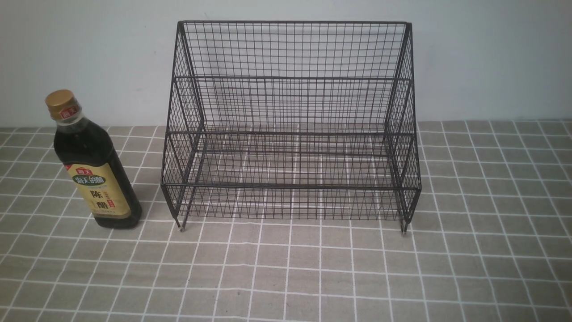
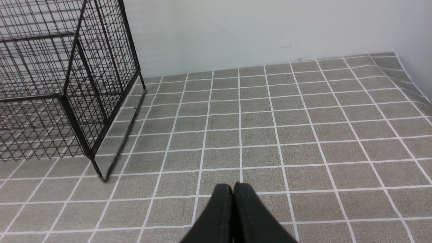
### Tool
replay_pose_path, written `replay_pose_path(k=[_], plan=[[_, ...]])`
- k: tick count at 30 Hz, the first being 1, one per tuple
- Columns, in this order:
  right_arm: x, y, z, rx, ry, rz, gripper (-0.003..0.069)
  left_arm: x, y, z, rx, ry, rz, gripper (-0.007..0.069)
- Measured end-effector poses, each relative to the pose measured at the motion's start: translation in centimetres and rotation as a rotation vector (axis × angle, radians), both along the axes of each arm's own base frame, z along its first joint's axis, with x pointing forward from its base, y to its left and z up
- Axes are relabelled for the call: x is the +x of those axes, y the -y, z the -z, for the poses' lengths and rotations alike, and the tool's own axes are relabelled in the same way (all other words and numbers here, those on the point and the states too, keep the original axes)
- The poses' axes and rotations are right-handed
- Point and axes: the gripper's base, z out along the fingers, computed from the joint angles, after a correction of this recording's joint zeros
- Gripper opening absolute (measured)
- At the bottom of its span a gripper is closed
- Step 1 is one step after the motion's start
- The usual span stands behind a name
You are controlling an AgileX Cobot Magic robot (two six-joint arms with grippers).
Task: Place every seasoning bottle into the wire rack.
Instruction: Use the left arm to grab the condiment bottle closest to it
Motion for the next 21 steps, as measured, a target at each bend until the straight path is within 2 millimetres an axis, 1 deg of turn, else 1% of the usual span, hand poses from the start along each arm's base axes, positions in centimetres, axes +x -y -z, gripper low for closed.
replay_pose_path(k=[2,3,4,6,7,10,11,12,14,15,16,17,19,20,21], plan=[[0.0,0.0,0.0,0.0,0.0,0.0,-0.0012,1.1,0.2,-1.4,0.01,-0.047,0.0,-0.0003],[0.0,0.0,0.0,0.0,0.0,0.0,-0.0012,1.4,0.2,-1.7,0.011,-0.056,0.0,-0.0003],[0.0,0.0,0.0,0.0,0.0,0.0,-0.0012,2.5,0.4,-2.9,0.021,-0.093,0.0,0.0015],[0.0,0.0,0.0,0.0,0.0,0.0,-0.0012,4.3,0.7,-4.2,0.031,-0.144,0.0,0.005],[0.0,0.0,0.0,0.0,0.0,0.0,-0.0012,4.6,0.7,-4.7,0.032,-0.144,0.0,0.006],[0.0,0.0,0.0,0.0,0.0,0.0,-0.0012,7.5,1.1,-6.8,0.054,-0.19,-0.01,0.0165],[0.0,0.0,0.0,0.0,0.0,0.0,-0.0012,8.5,1.2,-7.4,0.06,-0.204,-0.017,0.021],[0.0,0.0,0.0,0.0,0.0,0.0,-0.0012,9.7,1.3,-8.1,0.065,-0.221,-0.03,0.0276],[0.0,0.0,0.0,0.0,0.0,0.0,-0.0012,11.5,1.3,-8.8,0.077,-0.249,-0.057,0.0352],[0.0,0.0,0.0,0.0,0.0,0.0,-0.0012,12.6,1.3,-9.1,0.068,-0.272,-0.077,0.0405],[0.0,0.0,0.0,0.0,0.0,0.0,-0.0012,13.0,1.3,-8.9,0.069,-0.285,-0.081,0.0413],[0.0,0.0,0.0,0.0,0.0,0.0,-0.0012,14.7,1.1,-9.3,0.054,-0.322,-0.119,0.0479],[0.0,0.0,0.0,0.0,0.0,0.0,-0.0012,16.2,1.1,-9.2,0.049,-0.359,-0.147,0.0514],[0.0,0.0,0.0,0.0,0.0,0.0,-0.0012,17.7,1.0,-9.0,0.023,-0.403,-0.173,0.0544],[0.0,0.0,0.0,0.0,0.0,0.0,-0.0012,17.9,1.0,-8.9,0.02,-0.409,-0.175,0.055]])
